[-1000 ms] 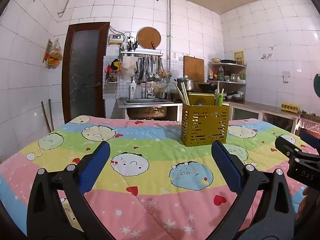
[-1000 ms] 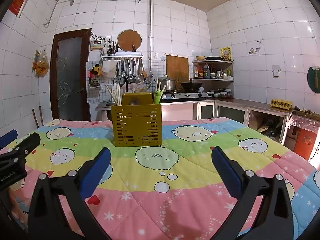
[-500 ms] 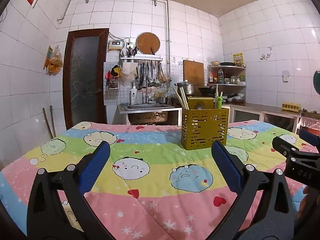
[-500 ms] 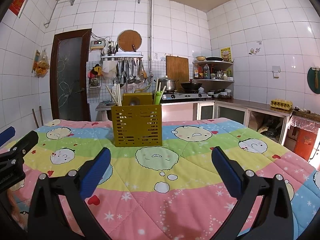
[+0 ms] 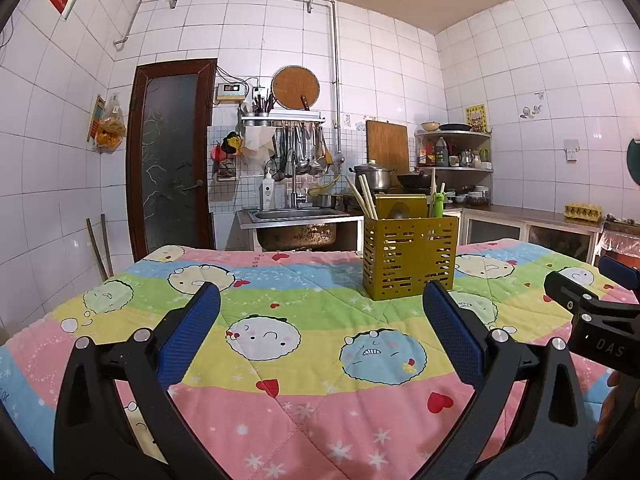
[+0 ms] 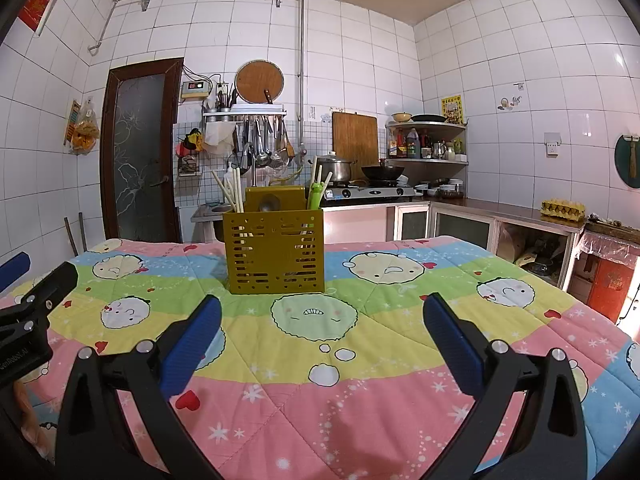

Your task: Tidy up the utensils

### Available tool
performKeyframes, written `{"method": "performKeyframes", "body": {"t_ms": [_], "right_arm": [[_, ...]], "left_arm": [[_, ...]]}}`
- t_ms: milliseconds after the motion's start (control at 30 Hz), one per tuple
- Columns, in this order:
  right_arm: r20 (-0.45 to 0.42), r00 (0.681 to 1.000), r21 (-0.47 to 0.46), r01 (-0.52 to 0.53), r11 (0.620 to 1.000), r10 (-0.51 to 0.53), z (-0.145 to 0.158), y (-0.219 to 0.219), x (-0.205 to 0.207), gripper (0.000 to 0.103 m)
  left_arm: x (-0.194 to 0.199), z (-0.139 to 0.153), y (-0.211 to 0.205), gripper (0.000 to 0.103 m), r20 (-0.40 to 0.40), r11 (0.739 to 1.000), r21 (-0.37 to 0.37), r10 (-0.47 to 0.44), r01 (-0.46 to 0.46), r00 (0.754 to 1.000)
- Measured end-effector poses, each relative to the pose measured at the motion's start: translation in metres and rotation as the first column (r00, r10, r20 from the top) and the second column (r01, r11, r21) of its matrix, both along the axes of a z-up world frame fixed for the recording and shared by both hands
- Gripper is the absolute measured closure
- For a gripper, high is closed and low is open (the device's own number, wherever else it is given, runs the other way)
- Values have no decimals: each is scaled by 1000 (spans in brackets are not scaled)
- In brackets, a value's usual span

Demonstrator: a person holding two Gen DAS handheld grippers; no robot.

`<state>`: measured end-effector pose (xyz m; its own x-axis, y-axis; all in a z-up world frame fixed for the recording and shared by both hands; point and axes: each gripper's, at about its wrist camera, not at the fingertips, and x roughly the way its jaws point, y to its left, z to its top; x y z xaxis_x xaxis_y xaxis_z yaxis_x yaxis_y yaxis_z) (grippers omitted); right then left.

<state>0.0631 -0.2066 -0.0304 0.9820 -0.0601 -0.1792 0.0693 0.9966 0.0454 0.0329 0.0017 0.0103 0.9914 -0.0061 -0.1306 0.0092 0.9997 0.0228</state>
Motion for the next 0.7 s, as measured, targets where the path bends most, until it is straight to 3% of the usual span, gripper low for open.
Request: {"method": "performKeyframes", "body": {"t_ms": [700], "right_arm": [[-2, 1000, -6, 2, 1000, -2, 0, -1, 0, 5]], "left_arm": [[2, -4, -1, 5, -6, 1000, 13, -2, 2, 1000]]}}
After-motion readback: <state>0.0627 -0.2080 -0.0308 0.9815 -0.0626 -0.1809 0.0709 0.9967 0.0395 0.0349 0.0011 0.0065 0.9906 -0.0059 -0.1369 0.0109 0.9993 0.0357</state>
